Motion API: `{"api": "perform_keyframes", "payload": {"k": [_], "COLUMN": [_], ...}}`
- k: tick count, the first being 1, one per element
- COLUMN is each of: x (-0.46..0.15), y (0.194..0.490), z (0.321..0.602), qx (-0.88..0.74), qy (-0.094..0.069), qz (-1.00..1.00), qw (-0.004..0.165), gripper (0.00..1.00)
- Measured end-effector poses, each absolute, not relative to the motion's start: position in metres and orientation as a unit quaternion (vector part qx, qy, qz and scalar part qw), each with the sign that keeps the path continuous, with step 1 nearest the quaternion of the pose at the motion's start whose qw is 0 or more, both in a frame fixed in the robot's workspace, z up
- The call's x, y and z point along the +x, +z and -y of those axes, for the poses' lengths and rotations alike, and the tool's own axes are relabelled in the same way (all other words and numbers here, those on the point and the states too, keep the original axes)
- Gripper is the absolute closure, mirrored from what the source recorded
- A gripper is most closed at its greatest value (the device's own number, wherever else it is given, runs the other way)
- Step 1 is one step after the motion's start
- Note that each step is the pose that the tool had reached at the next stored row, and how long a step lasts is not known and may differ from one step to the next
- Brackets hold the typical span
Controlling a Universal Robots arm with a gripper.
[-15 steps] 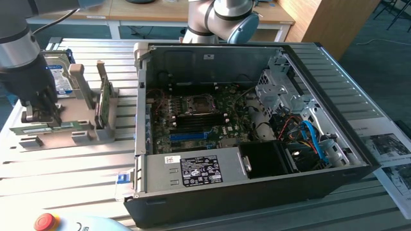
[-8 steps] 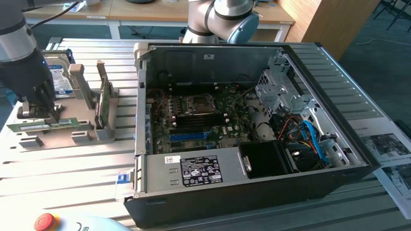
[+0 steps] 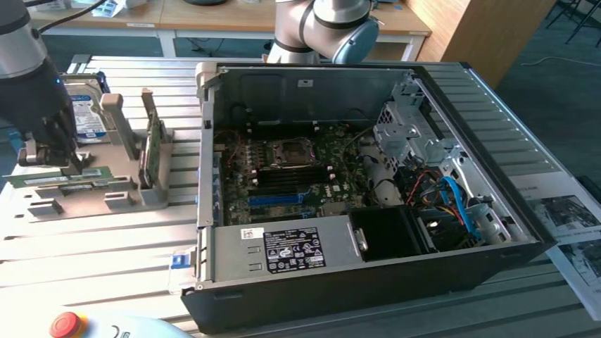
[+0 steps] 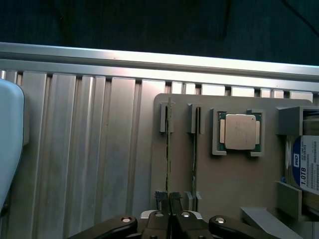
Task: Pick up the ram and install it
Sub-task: 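Pick up the ram and move it above insertion slot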
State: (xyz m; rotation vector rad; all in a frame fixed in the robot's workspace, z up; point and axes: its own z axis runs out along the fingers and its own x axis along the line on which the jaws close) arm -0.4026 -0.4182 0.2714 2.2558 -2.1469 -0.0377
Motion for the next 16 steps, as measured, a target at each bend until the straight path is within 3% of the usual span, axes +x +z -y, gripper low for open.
{"api": "perform_keyframes", "payload": {"k": [16], "x": [-0.403], "y": [0.306], "z": [0.418], "qx": [0.724], "qy": [-0.012], "qz": [0.690], "qw": [0.014], "gripper": [0.88]}}
